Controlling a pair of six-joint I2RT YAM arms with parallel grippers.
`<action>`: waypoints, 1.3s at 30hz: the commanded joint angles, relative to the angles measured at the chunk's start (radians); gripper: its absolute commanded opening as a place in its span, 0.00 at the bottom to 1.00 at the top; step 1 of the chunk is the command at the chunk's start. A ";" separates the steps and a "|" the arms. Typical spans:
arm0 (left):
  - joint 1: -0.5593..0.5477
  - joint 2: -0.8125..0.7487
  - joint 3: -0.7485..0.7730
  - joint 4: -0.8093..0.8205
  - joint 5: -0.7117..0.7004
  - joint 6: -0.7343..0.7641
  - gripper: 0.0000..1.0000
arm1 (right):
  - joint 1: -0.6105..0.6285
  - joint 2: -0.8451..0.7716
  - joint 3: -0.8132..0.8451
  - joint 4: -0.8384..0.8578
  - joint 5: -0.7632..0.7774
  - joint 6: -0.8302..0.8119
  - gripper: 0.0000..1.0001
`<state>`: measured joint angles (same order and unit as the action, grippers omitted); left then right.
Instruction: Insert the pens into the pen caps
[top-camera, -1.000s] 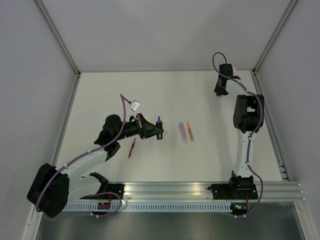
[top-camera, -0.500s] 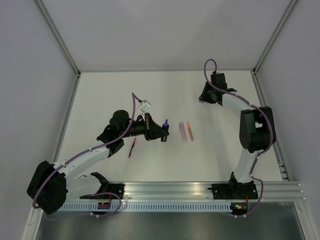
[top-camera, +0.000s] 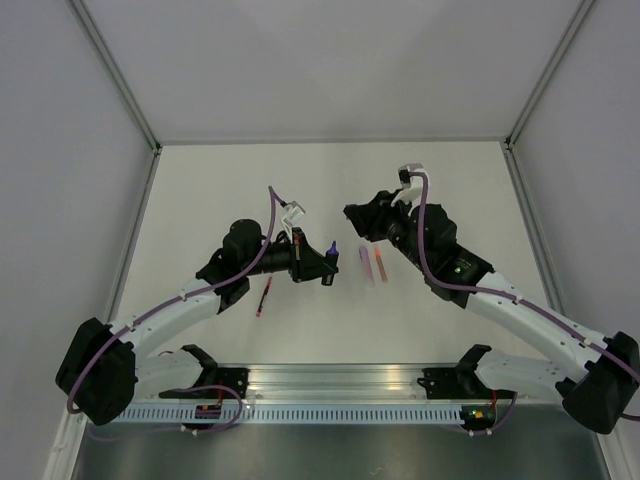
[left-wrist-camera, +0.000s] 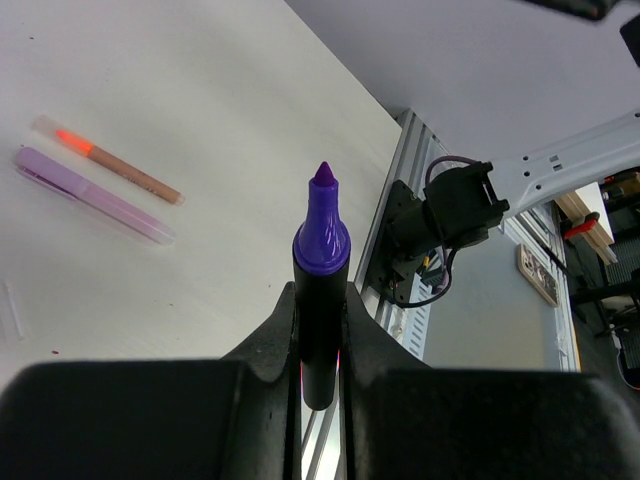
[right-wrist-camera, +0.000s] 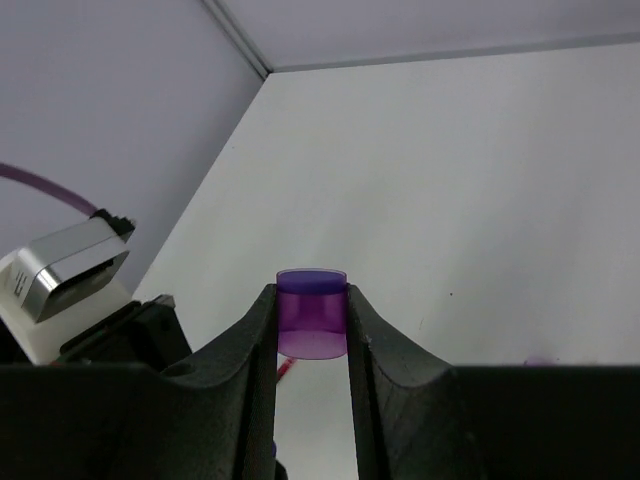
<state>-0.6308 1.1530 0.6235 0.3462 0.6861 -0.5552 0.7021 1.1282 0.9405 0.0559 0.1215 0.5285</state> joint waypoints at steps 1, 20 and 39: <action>-0.007 -0.003 0.035 0.020 -0.002 0.034 0.02 | 0.094 -0.048 -0.086 0.079 0.147 0.014 0.00; -0.009 -0.009 0.031 0.023 -0.008 0.032 0.02 | 0.290 -0.001 -0.120 0.186 0.340 0.008 0.00; -0.009 -0.013 0.031 0.020 -0.008 0.031 0.02 | 0.310 -0.001 -0.091 0.170 0.340 -0.001 0.00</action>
<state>-0.6361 1.1530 0.6235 0.3458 0.6830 -0.5552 1.0012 1.1297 0.8143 0.1841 0.4507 0.5278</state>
